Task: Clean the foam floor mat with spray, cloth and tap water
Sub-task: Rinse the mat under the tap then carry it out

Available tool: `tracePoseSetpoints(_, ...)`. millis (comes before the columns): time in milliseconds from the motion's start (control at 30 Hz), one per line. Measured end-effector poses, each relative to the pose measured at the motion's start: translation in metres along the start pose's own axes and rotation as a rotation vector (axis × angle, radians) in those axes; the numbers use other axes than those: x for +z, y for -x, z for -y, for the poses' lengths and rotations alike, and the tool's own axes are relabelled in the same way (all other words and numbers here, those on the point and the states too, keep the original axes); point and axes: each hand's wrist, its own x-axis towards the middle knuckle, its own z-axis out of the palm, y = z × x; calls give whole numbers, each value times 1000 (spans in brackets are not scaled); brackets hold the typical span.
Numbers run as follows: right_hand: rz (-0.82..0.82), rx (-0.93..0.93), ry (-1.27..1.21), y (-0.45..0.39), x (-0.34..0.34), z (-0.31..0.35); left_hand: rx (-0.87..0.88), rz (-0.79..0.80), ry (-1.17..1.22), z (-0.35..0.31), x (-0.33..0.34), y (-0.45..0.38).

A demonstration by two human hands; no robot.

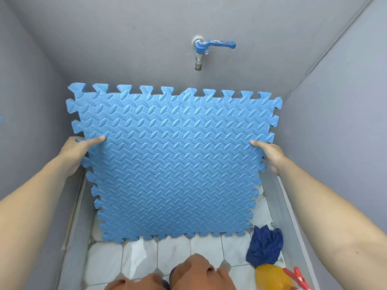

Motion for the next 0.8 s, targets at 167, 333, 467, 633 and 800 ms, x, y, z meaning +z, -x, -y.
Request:
tracePoseSetpoints(167,13,168,-74,80,-30,36,31,88,-35,-62,-28,99)
tracePoseSetpoints(333,16,95,-147,188,-62,162,-33,44,39,-183,-85,189)
tracePoseSetpoints(467,10,69,-133,274,-93,263,-1,42,58,-293,-128,264)
tracePoseSetpoints(633,15,-24,-95,314,-126,336,132,54,32,-389,-178,343)
tracePoseSetpoints(800,48,-170,-55,377,-117,416,228,6,50,-424,-199,374)
